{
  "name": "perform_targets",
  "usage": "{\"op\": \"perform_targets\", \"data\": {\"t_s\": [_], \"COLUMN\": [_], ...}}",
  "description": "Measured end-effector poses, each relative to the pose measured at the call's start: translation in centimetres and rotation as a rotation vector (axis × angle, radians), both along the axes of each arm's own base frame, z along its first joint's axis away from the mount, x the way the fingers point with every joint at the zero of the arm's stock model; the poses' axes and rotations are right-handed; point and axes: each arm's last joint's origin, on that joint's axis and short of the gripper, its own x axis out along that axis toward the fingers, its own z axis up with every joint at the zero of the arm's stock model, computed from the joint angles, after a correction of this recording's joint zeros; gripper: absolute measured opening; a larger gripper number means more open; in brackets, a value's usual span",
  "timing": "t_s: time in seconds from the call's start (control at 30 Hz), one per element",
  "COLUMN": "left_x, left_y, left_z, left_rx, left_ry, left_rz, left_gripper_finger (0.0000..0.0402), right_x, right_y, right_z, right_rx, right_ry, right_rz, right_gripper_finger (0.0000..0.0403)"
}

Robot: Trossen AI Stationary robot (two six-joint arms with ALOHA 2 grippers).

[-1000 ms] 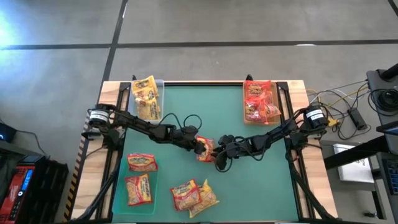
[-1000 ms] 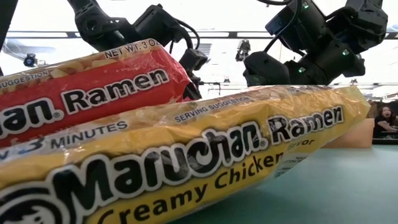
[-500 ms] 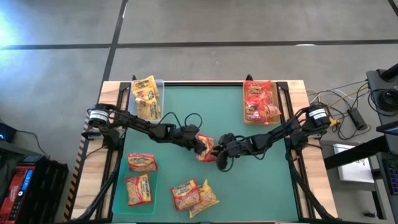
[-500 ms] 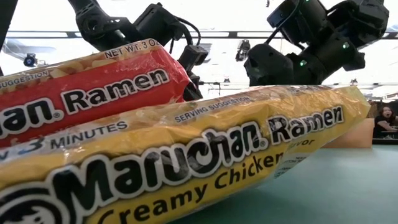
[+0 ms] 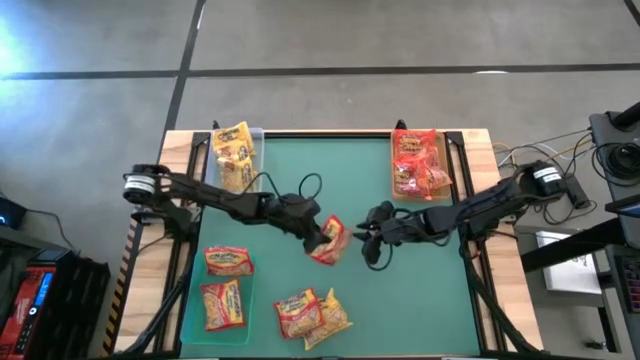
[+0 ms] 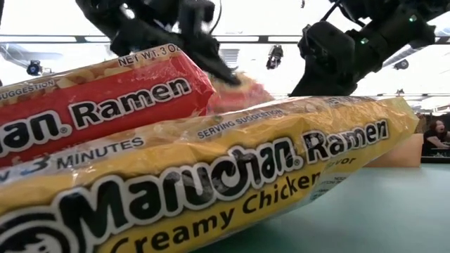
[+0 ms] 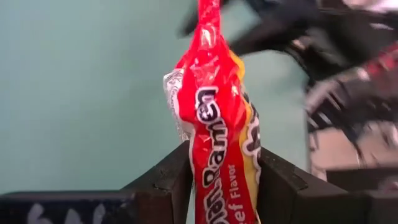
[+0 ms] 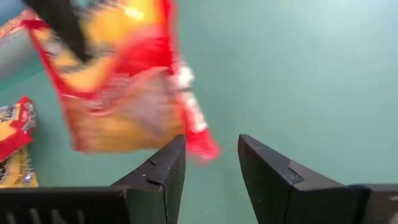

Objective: Sort Maruchan noodles
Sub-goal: Put the red noodle pack into the green bin

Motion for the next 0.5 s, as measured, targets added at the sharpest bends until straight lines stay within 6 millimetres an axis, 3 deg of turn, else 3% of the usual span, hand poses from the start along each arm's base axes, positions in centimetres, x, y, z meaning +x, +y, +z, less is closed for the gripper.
{"op": "perform_targets", "data": {"t_s": [0.2,0.5], "left_x": [-0.8,-4.0], "left_y": [-0.4,-1.1], "left_z": [2.1,3.1], "left_rx": [0.011,-0.054], "left_ry": [-0.037,0.129], "left_rz": [-0.104,-0.346], "left_gripper_finger": [0.0109,0.0089], "right_x": [-0.5,-0.5], "right_y": [0.0,0.0], "right_z": [-0.9,-2.9], "right_rx": [-0.032,-0.010], "right_ry": [0.022,0.082], "right_rz": [-0.024,-0.054], "right_gripper_finger": [0.0137,0.0137]}}
